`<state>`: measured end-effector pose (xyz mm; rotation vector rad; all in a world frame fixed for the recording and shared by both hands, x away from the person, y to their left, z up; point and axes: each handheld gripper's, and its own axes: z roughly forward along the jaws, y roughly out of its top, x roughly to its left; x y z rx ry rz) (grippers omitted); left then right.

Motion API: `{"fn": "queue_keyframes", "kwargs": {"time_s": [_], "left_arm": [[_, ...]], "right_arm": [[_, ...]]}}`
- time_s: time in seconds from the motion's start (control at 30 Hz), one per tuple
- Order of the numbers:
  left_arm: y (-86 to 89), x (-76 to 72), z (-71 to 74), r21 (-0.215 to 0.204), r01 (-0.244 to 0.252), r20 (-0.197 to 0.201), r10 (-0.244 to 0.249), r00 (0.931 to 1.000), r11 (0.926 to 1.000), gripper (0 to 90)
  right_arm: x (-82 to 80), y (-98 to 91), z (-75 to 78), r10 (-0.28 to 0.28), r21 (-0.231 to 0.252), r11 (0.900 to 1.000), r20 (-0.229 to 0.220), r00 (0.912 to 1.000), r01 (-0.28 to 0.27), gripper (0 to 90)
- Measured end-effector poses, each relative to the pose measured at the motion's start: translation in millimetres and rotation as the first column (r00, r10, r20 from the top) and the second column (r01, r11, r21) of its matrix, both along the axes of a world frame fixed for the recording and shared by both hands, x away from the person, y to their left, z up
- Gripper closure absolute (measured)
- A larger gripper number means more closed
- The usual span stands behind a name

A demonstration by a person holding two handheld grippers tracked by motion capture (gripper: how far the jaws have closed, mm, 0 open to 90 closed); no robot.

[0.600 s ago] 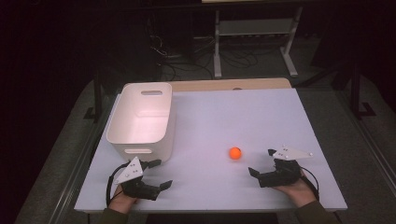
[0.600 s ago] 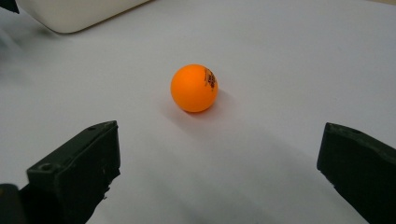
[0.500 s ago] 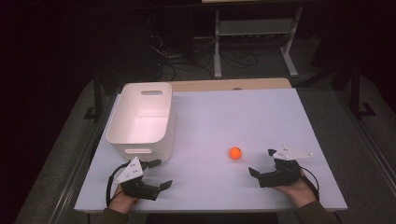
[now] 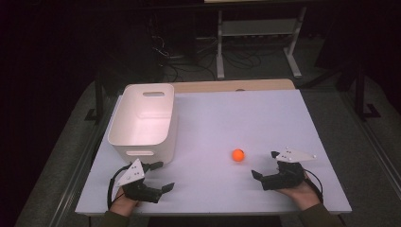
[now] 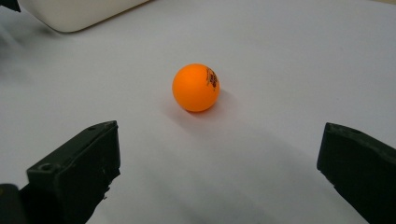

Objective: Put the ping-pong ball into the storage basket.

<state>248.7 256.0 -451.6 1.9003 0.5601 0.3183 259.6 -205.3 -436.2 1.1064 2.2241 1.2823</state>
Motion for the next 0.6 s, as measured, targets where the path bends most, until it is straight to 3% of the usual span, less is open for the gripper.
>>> {"fn": "queue_keyframes", "kwargs": {"time_s": [0.6], "left_arm": [[0.4,0.1,0.0,-0.004,0.001,0.000,-0.001,1.0000,1.0000,14.0]], "right_arm": [[1.6,1.0,2.1,0.007,0.009,0.9999,-0.002,1.0000,-0.007,0.0]]}}
